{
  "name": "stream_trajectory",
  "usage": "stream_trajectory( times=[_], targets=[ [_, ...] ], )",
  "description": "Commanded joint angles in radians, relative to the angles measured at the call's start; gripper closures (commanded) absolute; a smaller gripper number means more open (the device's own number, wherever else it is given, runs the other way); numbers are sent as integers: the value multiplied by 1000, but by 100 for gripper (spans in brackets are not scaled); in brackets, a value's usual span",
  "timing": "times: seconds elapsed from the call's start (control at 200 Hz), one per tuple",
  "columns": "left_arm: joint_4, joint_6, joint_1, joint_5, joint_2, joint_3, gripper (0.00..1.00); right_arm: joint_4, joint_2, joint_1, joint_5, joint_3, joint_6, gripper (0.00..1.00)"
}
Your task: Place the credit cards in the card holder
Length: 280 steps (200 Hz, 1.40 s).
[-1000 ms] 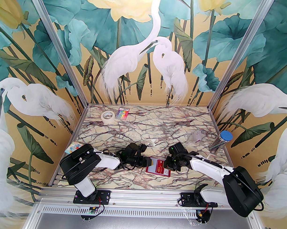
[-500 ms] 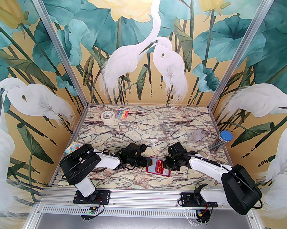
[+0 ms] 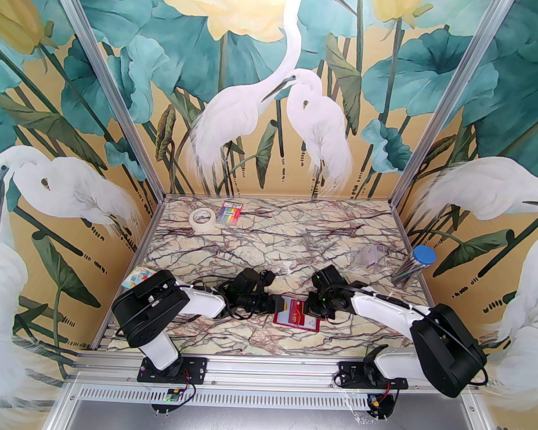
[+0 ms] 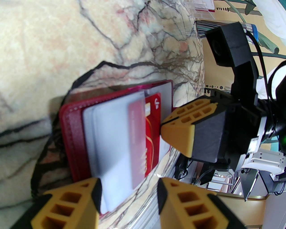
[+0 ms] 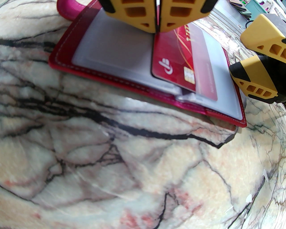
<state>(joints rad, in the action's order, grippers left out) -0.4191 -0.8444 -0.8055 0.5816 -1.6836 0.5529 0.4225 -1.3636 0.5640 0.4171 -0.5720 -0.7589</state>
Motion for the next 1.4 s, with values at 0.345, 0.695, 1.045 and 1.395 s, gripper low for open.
stream_trajectory(
  times=[0.345, 0.695, 1.045, 1.395],
  targets=[
    [45, 25, -9, -29, -28, 9, 53, -10, -29, 25, -10, -41, -8, 90],
    [45, 25, -9, -29, -30, 9, 54, 73, 33, 26, -79, -68, -11, 75],
    [46, 27, -9, -28, -30, 8, 53, 74, -21, 47, -92, -76, -22, 75],
    [42, 28, -9, -28, -30, 7, 54, 62, -54, 71, -90, -83, -25, 77]
  ],
)
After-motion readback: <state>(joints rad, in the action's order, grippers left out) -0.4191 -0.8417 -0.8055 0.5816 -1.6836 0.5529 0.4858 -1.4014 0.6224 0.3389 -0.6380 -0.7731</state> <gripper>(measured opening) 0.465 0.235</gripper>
